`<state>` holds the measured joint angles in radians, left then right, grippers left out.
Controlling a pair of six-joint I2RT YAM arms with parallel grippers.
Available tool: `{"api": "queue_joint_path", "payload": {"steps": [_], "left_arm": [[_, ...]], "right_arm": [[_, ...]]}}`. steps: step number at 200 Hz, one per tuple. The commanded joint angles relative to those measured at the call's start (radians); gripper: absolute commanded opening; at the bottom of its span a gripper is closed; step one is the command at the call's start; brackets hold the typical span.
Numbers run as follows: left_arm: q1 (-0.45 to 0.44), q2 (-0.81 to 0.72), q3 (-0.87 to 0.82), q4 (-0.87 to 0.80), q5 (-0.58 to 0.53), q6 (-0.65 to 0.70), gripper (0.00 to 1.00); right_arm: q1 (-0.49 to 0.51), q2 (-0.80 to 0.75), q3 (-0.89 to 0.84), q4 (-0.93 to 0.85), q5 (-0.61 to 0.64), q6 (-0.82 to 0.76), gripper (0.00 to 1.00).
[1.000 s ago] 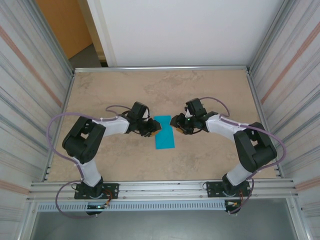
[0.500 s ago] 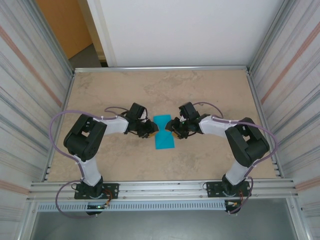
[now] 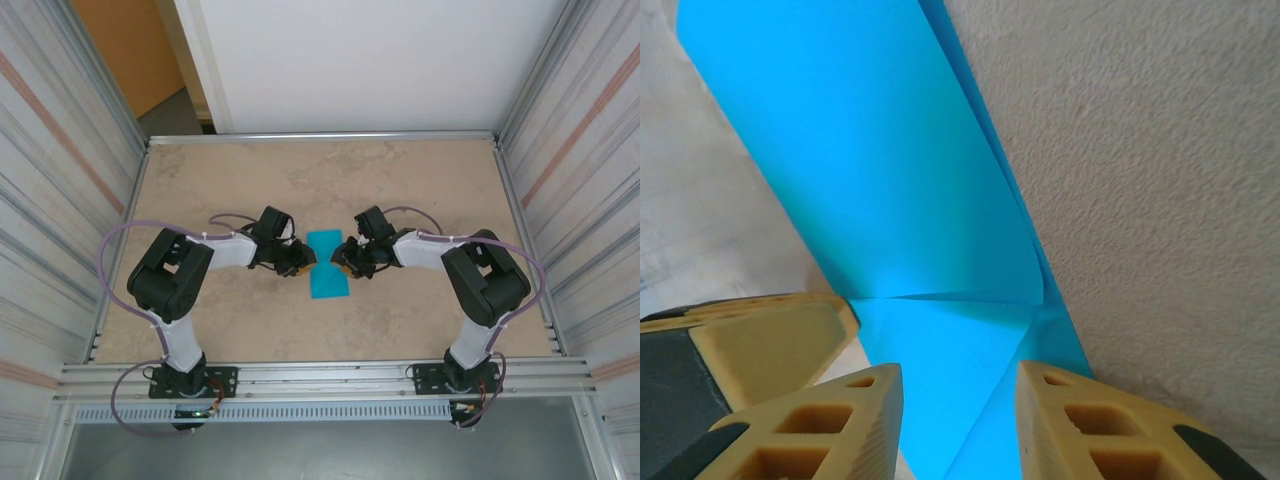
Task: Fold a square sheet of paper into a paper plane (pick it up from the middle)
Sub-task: Fold the triangle a second time at the center of the table, then pick up the paper from the center of the table.
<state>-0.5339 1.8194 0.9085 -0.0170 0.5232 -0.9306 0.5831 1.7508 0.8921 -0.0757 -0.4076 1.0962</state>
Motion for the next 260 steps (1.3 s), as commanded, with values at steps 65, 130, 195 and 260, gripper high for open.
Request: {"api": "queue_joint_path", "payload": {"steps": [65,130,195,260], "left_arm": [[0.002,-0.01,-0.021,-0.042,-0.031,0.017,0.23],[0.002,-0.027,-0.03,-0.056,-0.059,0.011,0.23],[0.002,-0.027,-0.032,-0.05,-0.053,0.007,0.23],[0.002,-0.028,-0.038,-0.048,-0.055,0.001,0.23]], "right_arm": [[0.023,0.048,0.049,-0.019,0.01,0.004,0.3],[0.024,-0.025,0.013,-0.036,0.067,0.008,0.32],[0.037,0.019,0.027,-0.04,0.05,0.022,0.31],[0.038,0.027,0.011,-0.027,0.047,0.031,0.3]]}}
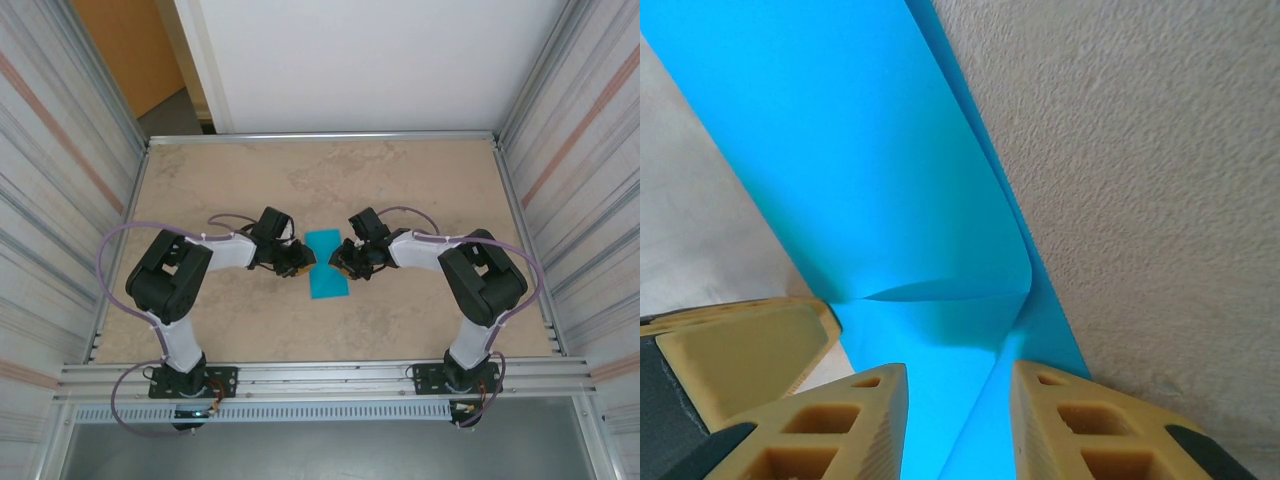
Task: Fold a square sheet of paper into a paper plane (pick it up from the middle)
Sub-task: Pick up the paper from the center of the table.
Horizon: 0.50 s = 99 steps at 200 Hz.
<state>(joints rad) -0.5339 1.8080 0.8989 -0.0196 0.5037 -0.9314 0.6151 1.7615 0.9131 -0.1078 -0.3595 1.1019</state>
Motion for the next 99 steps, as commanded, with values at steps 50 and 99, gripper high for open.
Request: {"api": "queue_joint_path", "payload": {"steps": [50,99], "left_arm": [[0.003,-0.019,-0.03,-0.042,-0.029,-0.003,0.23],[0.002,-0.024,-0.033,-0.044,-0.039,-0.01,0.23]], "right_arm": [[0.006,0.027,-0.014,0.078,-0.054,0.029,0.27],[0.006,0.009,-0.03,0.039,-0.018,0.036,0.27]]}}
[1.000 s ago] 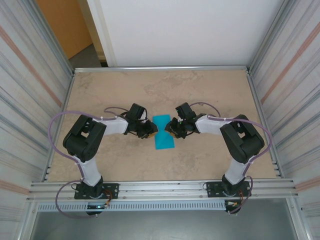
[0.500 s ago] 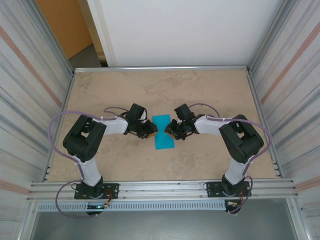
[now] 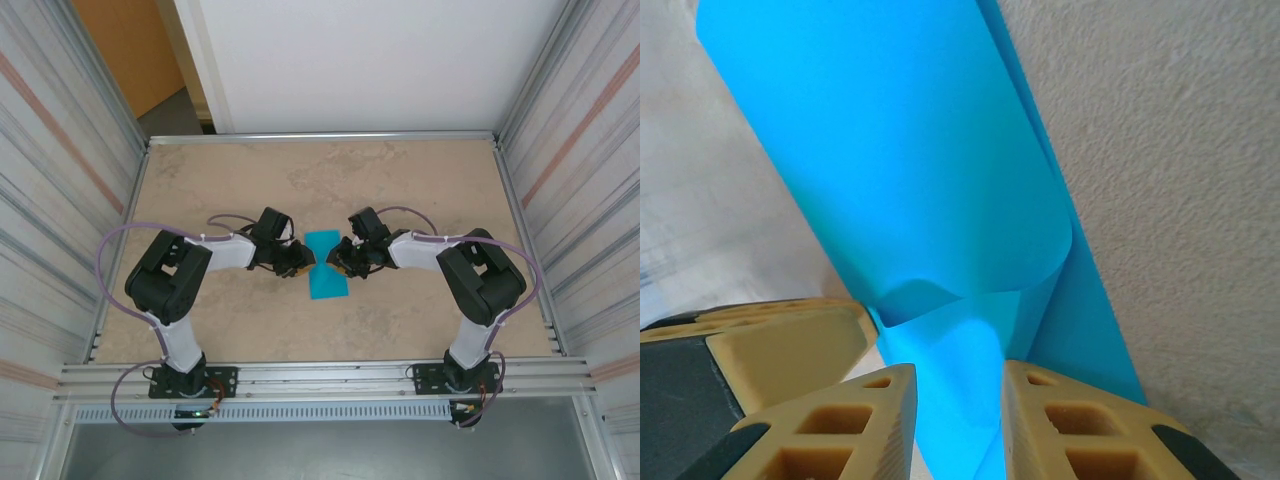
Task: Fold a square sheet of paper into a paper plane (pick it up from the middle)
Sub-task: Pick up the paper from the center of the table.
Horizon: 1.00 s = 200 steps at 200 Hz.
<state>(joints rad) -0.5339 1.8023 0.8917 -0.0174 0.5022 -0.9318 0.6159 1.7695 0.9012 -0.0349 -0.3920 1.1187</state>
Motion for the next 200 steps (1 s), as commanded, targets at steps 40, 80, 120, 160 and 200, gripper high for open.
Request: {"api": "queue_joint_path", "payload": {"steps": [40,80,120,160,200], "left_arm": [[0.003,-0.028,-0.034,-0.052,-0.053,-0.017,0.22],[0.007,-0.022,-0.04,-0.044,-0.044,-0.022,0.2],[0.012,-0.021,-0.059,-0.01,-0.02,-0.044,0.2],[0.038,-0.022,-0.098,0.075,0.038,-0.094,0.2],[0.04,-0.022,-0.102,0.077,0.043,-0.096,0.2]], "right_arm": [[0.006,-0.003,-0.033,-0.051,0.034,0.026,0.27],[0.007,0.02,-0.03,-0.002,0.001,0.022,0.25],[0.007,0.019,-0.043,0.079,-0.036,0.028,0.23],[0.005,-0.006,-0.076,0.154,-0.053,0.027,0.23],[0.003,-0.026,-0.095,0.204,-0.049,0.026,0.22]]}}
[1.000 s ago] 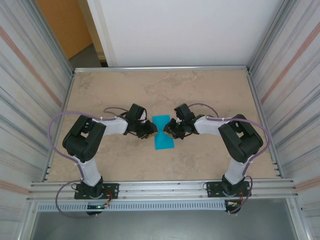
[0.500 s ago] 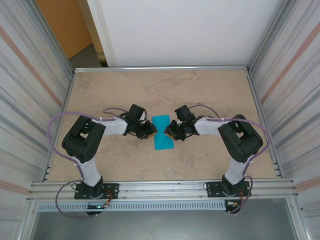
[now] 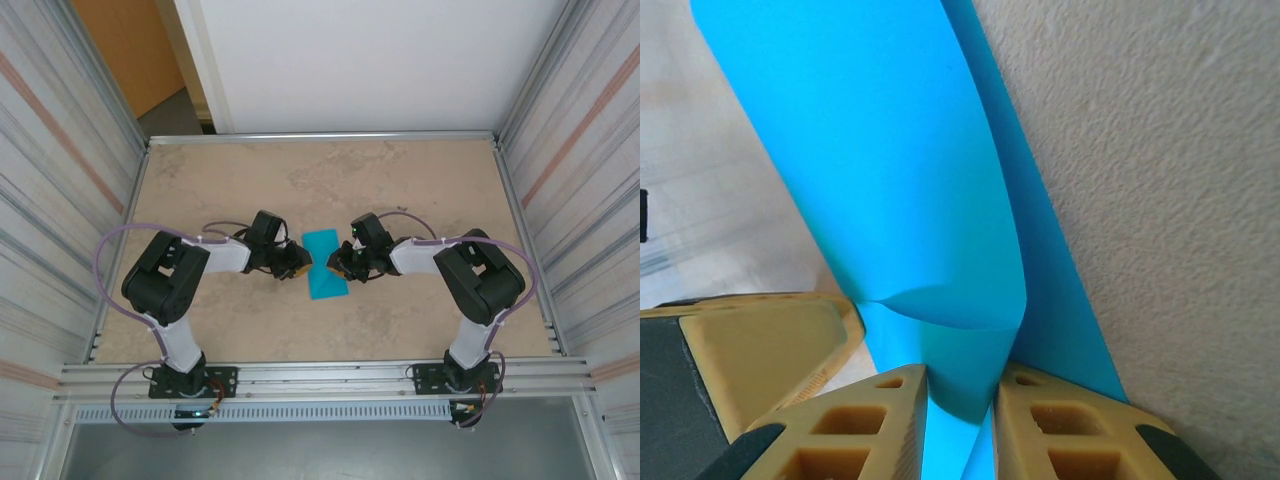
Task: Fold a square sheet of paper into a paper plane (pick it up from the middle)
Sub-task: Pick up the paper from the center of the table.
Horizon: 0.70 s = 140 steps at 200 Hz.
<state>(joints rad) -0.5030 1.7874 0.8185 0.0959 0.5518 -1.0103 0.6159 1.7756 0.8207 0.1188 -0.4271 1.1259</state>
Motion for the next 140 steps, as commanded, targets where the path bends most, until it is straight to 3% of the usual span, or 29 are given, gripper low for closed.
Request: {"api": "queue_joint_path", "payload": {"steps": [1,140], "left_arm": [[0.01,-0.008,-0.028,-0.036,-0.006,-0.017,0.2],[0.013,-0.01,-0.023,-0.05,0.005,-0.007,0.2]], "right_arm": [[0.003,-0.033,-0.015,0.052,-0.014,0.018,0.22],[-0.05,0.01,-0.036,0.169,-0.056,0.004,0.14]]}}
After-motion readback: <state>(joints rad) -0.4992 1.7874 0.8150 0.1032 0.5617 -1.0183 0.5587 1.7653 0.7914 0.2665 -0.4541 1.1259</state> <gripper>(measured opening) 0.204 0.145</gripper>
